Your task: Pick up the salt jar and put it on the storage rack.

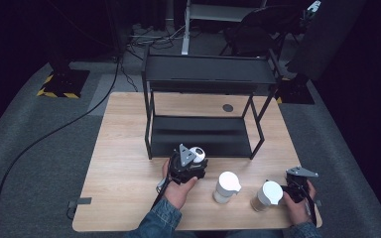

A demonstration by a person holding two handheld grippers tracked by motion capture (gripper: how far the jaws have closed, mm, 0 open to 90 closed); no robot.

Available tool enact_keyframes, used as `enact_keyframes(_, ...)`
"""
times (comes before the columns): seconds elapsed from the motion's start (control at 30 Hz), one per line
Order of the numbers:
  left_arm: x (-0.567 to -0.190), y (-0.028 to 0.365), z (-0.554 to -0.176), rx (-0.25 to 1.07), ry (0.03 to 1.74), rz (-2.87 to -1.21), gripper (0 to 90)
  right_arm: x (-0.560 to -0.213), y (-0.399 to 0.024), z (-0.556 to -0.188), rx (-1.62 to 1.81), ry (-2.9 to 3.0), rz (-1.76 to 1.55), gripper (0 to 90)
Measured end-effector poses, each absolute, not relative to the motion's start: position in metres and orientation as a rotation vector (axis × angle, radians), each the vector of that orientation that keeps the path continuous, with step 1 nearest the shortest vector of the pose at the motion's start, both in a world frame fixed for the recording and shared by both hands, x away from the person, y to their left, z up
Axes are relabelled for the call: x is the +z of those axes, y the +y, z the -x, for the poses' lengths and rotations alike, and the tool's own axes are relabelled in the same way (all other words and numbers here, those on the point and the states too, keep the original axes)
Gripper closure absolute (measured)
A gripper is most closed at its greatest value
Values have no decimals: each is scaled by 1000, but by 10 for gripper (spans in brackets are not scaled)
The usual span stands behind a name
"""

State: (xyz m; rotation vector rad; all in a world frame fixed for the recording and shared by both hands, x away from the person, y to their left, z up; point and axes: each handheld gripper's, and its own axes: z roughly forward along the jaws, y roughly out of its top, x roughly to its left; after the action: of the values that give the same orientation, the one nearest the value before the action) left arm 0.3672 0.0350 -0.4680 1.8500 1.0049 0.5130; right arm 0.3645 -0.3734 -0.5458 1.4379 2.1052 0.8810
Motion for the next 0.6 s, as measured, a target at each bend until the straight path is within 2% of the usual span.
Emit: enact_keyframes(0.6,-443,53,-379,556,1000,-1830,302,-546,-373,-365,881,2106,-1436,20)
